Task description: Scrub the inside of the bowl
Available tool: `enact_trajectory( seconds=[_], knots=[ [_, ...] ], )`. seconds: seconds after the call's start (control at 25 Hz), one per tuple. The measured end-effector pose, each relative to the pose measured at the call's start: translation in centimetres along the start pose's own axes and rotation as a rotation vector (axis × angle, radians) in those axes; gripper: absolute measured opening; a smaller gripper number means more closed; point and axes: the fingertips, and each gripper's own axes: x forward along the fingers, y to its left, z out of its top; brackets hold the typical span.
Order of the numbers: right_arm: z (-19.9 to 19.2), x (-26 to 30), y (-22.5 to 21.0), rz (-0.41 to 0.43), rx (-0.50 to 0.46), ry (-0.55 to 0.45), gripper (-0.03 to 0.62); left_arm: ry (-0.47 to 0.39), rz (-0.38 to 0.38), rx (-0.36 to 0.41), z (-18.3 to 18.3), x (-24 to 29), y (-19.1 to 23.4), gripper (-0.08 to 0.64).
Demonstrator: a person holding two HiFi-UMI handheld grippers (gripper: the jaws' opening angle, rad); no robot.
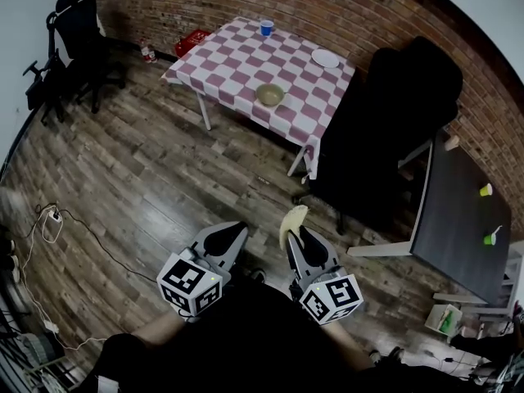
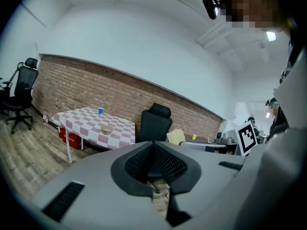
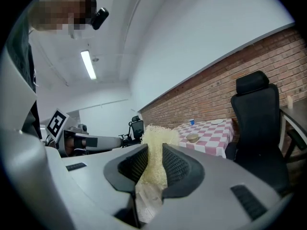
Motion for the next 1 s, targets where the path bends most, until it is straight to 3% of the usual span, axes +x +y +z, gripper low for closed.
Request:
enact_trajectory(
  seconds=[0.2, 0.44, 1.0],
  knots=[
    [0.5, 1.5, -1.8, -0.014, -0.012, 0.013, 0.103, 0.007, 0.013, -0.035, 0.4, 1.9, 2.3, 0.025],
    [1.0, 4.7, -5.0, -0.073, 0.01, 0.05, 0.103, 0.043, -0.045, -0.027, 1.9, 6.5, 4.3, 0.025],
    [4.2, 16.9, -9.5, -0.158, -0.001, 0.133, 0.103, 0.05, -0.105, -0.098, 7.8, 14.2, 15.6, 0.025]
  ],
)
